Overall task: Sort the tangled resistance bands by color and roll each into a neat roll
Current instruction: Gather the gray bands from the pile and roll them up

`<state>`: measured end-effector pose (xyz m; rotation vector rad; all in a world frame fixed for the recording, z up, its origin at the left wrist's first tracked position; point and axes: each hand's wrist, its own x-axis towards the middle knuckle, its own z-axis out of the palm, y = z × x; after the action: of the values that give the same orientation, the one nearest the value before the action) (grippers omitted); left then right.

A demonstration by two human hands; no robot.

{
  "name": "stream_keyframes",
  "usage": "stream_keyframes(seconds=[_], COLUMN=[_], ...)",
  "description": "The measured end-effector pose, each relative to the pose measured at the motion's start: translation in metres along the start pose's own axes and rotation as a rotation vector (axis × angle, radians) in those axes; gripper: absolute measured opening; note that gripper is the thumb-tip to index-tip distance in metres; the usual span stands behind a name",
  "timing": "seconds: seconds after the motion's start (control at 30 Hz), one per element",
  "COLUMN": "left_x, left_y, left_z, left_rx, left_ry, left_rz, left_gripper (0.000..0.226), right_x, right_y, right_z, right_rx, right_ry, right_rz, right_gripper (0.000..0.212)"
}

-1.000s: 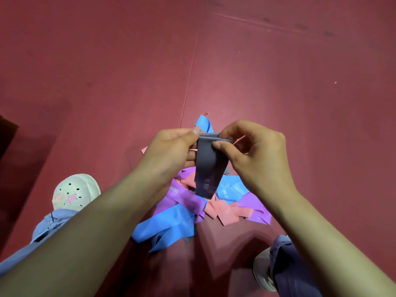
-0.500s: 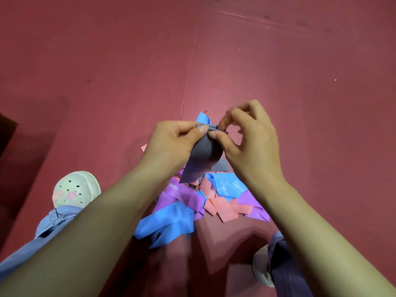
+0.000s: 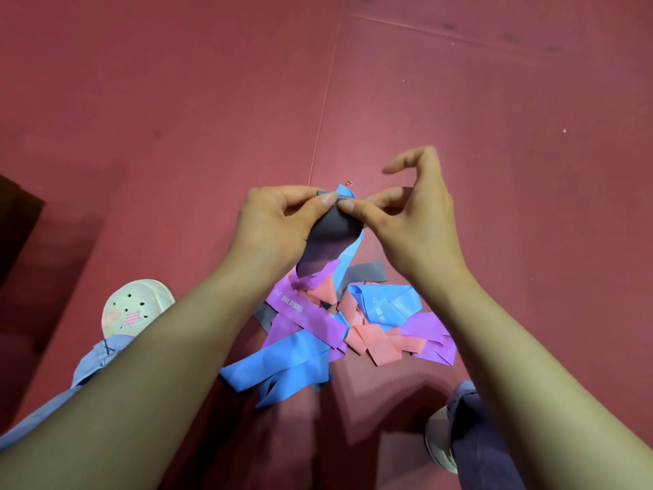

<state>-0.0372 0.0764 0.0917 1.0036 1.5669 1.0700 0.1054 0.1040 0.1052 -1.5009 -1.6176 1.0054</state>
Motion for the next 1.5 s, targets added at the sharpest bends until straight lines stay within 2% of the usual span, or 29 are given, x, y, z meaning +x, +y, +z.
stream_keyframes(seconds=[0.07, 0.13, 0.23, 0.37, 0.5, 0.57, 0.7, 0.87, 0.93, 1.03, 1.17, 1.23, 1.37, 1.5], left_x=[0.004, 0.012, 0.024, 0.033, 0.045, 0.051, 0.053, 0.045, 0.044, 0.045, 0.042, 0.040, 0.035, 0.030], left_y=[-0.011, -0.030, -0.067, -0.112, -0.148, -0.165, -0.188, -0.192, -0.187, -0.177, -0.170, -0.171, -0.177, -0.180], left_z=[-0.001, 0.000, 0.006, 0.025, 0.039, 0.045, 0.048, 0.046, 0.045, 0.042, 0.043, 0.042, 0.039, 0.038], left_rx=[-0.008, -0.008, -0.016, -0.054, -0.009, -0.018, 0.036, 0.038, 0.041, 0.012, -0.012, -0.012, -0.018, -0.034], left_ry=[0.015, 0.040, 0.126, 0.161, 0.136, 0.142, 0.181, 0.154, 0.150, 0.161, 0.135, 0.130, 0.139, 0.140], left_rz=[-0.024, -0.051, -0.133, -0.206, -0.235, -0.275, -0.318, -0.356, -0.349, -0.356, -0.360, -0.371, -0.420, -0.461], left_gripper=[0.013, 0.015, 0.012, 0.010, 0.014, 0.015, 0.017, 0.014, 0.014, 0.013, 0.014, 0.016, 0.019, 0.020], right_x=[0.004, 0.011, 0.023, 0.027, 0.023, 0.025, 0.030, 0.032, 0.034, 0.035, 0.035, 0.035, 0.037, 0.037], right_y=[0.005, 0.018, 0.056, 0.123, 0.193, 0.226, 0.268, 0.278, 0.277, 0.269, 0.265, 0.265, 0.266, 0.268], right_z=[0.006, 0.014, 0.026, 0.040, 0.055, 0.063, 0.076, 0.082, 0.083, 0.084, 0.079, 0.082, 0.094, 0.102], right_rx=[0.038, 0.042, 0.093, 0.149, 0.130, 0.068, -0.058, -0.239, -0.267, -0.284, -0.254, -0.191, -0.144, -0.125], right_ry=[-0.049, -0.128, -0.201, -0.133, -0.090, -0.068, -0.043, 0.025, 0.019, -0.052, -0.031, -0.034, 0.012, 0.034], right_rz=[0.048, 0.105, 0.289, 0.642, 0.801, 0.831, 0.844, 0.866, 0.905, 0.941, 0.936, 0.919, 0.977, 1.026], right_gripper=[0.040, 0.027, 0.016, 0.008, 0.017, 0.018, 0.038, 0.053, 0.046, 0.022, 0.022, 0.013, 0.034, 0.036])
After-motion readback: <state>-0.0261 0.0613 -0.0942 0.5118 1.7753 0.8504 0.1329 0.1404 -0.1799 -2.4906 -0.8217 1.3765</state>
